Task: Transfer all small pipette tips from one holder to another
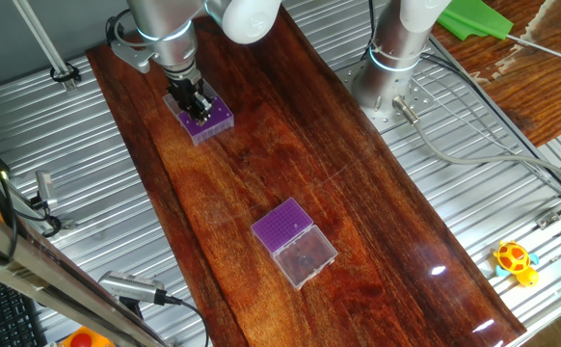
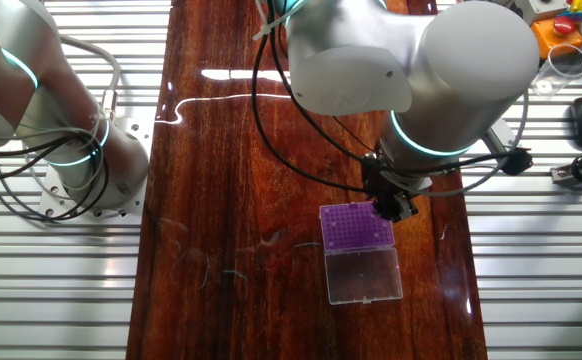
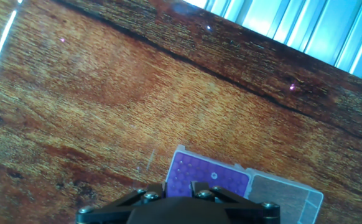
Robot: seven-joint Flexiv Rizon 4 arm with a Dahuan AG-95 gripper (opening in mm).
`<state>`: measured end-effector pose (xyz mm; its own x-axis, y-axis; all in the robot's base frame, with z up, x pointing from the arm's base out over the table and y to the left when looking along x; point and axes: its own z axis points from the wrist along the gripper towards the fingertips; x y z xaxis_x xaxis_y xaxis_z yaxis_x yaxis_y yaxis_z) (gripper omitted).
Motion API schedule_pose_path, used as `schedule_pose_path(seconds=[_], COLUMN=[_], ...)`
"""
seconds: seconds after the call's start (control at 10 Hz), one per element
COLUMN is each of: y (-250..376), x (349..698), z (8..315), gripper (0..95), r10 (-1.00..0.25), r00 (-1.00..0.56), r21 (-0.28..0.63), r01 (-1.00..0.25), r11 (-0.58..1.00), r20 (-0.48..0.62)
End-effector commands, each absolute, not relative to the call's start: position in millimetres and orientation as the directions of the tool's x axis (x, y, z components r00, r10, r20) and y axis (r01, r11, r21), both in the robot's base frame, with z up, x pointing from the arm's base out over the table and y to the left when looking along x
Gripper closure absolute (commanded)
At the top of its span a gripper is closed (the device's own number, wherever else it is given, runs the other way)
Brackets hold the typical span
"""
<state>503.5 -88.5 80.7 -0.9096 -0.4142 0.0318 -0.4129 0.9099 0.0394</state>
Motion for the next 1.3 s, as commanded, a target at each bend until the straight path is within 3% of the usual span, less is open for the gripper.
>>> schedule_pose_path(seconds=[0.1, 1.1, 1.3], y=[-82.0, -106.7, -101.3], x=[503.0, 511.1, 503.0], z=[83.0, 70.1, 78.6], gripper=[76.0, 76.0, 76.0], r10=[-0.404, -0.449, -0.443], r00=[-0.914, -0.893, -0.896], r21=[0.038, 0.029, 0.034], r01=[-0.403, -0.449, -0.442], r11=[0.914, 0.893, 0.896], r20=[0.034, 0.017, 0.024])
